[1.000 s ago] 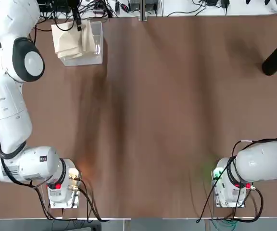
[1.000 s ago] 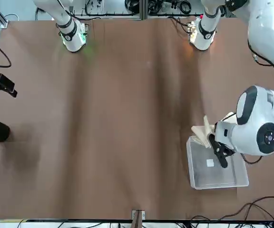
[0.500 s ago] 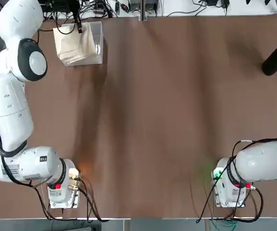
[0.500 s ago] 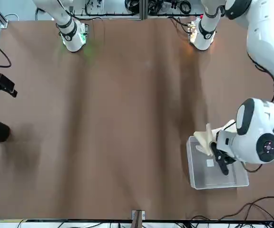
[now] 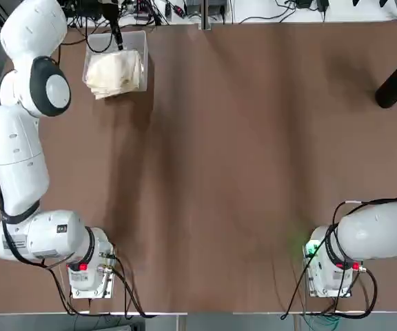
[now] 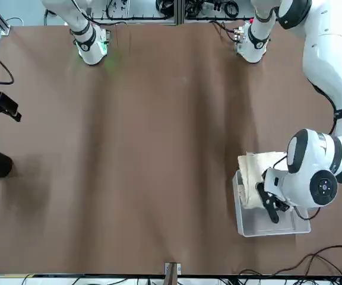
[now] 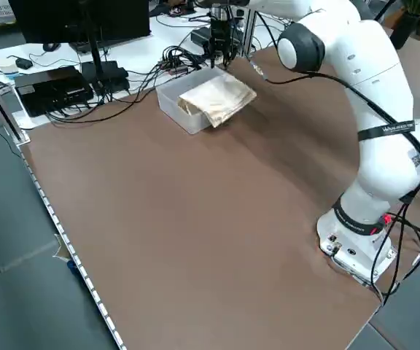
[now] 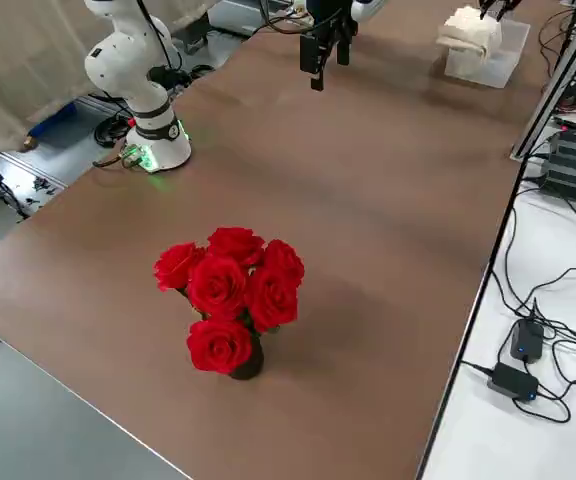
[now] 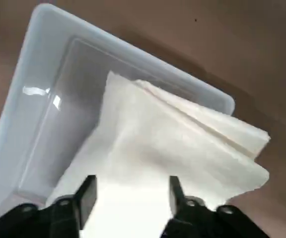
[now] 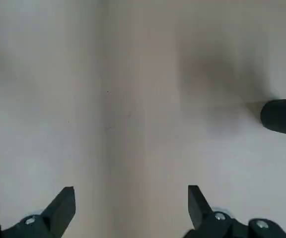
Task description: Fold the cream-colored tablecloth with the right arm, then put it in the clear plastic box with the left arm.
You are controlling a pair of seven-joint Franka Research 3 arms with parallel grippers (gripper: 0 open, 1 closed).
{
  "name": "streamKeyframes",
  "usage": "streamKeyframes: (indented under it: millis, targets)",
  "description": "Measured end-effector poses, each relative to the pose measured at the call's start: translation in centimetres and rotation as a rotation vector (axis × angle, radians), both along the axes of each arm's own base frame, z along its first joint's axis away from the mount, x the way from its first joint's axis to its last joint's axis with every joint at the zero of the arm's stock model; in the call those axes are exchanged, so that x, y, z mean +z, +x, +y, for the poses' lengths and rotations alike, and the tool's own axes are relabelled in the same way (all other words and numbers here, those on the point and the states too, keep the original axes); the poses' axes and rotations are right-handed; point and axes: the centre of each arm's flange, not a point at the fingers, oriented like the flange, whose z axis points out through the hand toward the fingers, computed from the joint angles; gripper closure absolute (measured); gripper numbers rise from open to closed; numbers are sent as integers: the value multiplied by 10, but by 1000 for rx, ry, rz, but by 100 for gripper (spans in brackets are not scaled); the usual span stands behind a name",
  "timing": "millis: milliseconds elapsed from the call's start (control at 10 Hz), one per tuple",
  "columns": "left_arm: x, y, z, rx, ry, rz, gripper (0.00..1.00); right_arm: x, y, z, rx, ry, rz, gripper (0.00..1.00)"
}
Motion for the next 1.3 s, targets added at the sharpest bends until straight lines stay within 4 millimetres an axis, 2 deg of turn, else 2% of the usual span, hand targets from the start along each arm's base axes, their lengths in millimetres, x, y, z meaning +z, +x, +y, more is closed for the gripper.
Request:
streamKeyframes:
  millis: [200, 500, 600, 700, 900, 1100, 1300]
  targets:
    - [4, 6, 1, 17, -8, -45, 0, 0, 0, 0, 0, 0, 0, 0]
    - [11, 12, 6, 90, -14, -103, 0, 0, 0, 0, 0, 0, 0, 0]
    - [22, 13, 10, 165, -12, -125, 0, 0, 0, 0, 0, 0, 0, 0]
    - [44, 12, 14, 282, -7, -158, 0, 0, 0, 0, 1, 0, 1, 0]
    - [110, 0, 25, 594, 1, -221, 0, 0, 0, 0, 0, 0, -1, 0]
    - [180, -33, 44, 802, -24, -179, 0, 3, 0, 0, 0, -1, -9, 0]
    - [232, -72, 66, 926, -55, -149, 0, 7, 0, 1, 2, -1, -16, 0]
